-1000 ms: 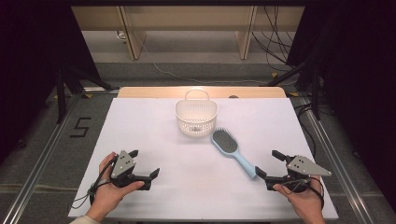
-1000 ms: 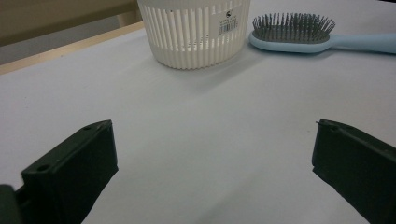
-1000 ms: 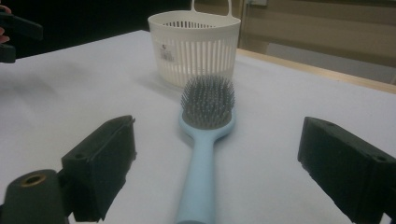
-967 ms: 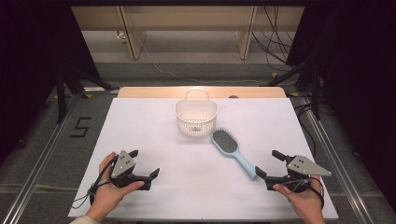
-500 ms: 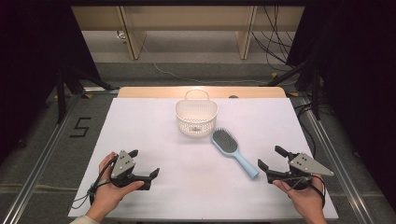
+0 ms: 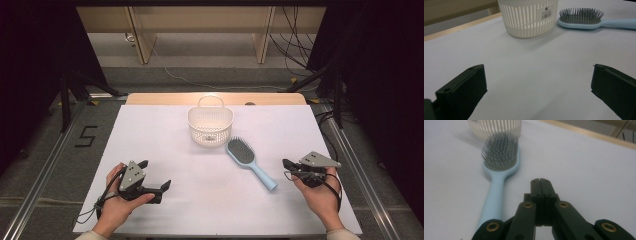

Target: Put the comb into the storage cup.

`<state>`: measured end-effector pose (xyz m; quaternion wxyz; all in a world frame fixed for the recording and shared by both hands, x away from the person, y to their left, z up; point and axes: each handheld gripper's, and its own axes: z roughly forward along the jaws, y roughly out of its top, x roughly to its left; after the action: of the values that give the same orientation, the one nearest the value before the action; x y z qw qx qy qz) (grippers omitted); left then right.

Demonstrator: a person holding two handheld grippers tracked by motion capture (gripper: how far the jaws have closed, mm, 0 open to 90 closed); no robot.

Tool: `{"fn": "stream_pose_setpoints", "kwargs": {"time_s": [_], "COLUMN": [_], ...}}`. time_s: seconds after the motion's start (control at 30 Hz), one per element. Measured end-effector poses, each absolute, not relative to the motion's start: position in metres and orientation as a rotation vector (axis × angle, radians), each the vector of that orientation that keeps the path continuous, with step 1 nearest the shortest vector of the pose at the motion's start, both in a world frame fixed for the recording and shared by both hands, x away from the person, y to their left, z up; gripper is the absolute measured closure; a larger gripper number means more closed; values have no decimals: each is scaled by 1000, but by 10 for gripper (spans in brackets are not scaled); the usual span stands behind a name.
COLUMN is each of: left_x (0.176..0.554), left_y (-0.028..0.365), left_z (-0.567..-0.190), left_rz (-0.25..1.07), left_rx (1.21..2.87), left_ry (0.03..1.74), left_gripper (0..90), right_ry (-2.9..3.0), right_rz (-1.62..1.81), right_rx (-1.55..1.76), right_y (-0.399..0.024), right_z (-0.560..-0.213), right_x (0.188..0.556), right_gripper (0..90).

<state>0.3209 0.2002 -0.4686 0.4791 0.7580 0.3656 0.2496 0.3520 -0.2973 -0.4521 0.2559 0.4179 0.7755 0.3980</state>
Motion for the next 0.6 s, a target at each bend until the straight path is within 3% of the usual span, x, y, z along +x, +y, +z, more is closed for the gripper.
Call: {"fn": "stream_pose_setpoints", "kwargs": {"time_s": [0.6], "left_x": [321], "left_y": [200], "left_z": [-470], "left_rz": [613], "left_rx": [1859], "left_ry": [898], "left_gripper": [0], "right_ry": [2326], "right_rz": [823], "right_rx": [1329], "right_y": [-279], "right_z": [-470], "right_x": [365], "right_gripper": [900]}}
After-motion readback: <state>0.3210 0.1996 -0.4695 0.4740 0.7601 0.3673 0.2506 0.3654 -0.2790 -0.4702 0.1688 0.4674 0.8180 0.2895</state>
